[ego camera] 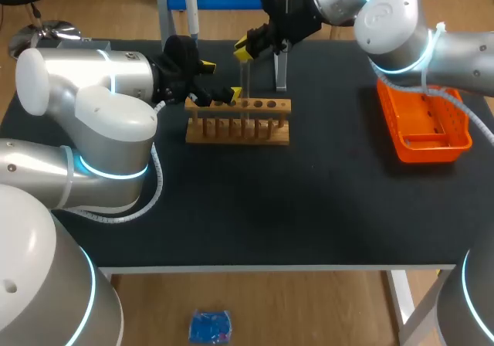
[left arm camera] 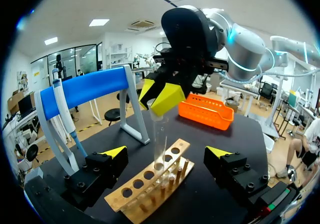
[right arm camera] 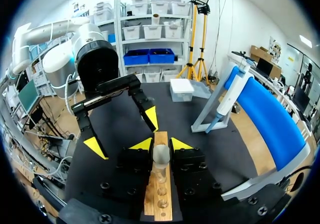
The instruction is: Invert the test tube, pick up the pipette, mount the tip to pipette, aspirate from beaker and dispense into the tube, eject the tip, return the pipette, and cap with the stopper.
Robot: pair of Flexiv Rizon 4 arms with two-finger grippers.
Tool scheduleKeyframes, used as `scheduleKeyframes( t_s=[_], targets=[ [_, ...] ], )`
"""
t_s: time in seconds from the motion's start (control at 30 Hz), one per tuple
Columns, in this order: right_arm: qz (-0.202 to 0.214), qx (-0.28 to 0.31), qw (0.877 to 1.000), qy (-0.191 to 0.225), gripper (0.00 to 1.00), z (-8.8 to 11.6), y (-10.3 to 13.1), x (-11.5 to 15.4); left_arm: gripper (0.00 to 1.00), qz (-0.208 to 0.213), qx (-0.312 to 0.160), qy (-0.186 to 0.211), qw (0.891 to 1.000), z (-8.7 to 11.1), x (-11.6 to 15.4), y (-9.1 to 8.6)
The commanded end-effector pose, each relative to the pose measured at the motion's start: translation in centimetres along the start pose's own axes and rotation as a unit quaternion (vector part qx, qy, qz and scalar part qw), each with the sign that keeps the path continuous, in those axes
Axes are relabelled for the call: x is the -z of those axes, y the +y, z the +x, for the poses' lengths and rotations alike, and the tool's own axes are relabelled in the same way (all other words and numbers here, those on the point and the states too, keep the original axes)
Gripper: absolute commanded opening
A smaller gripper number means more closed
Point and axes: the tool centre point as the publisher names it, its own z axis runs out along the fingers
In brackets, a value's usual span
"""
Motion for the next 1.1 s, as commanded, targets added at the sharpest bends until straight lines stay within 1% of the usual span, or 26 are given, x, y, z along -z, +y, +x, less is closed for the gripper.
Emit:
scheduleKeyframes(
  t_s=[0.03, 0.33, 0.57, 0.77, 1.1],
  targets=[
    [-0.003, 0.002, 1.0, 0.0, 0.0, -0.1, 0.0, 0.2, 1.0, 0.0, 0.0, -0.001, 1.0, 0.0, -0.1, 0.0],
    [-0.009, 0.001, 1.0, -0.002, 0.0, -0.1, 0.1, 0.5, 1.0, 0.0, 0.0, -0.001, 1.0, 0.0, -0.1, 0.0],
    [-0.009, 0.002, 1.0, 0.001, 0.0, 0.5, 0.0, 0.4, 1.0, 0.0, 0.0, -0.001, 1.0, 0.0, -0.1, 0.0],
    [-0.001, 0.0, 1.0, 0.004, 0.0, 0.5, -0.5, -0.2, 1.0, 0.0, 0.0, -0.001, 1.0, 0.0, -0.1, 0.0],
    [0.005, -0.005, 1.0, 0.003, 0.0, 0.6, -1.0, -0.4, 1.0, 0.0, 0.0, -0.001, 1.0, 0.0, -0.1, 0.0]
  ],
)
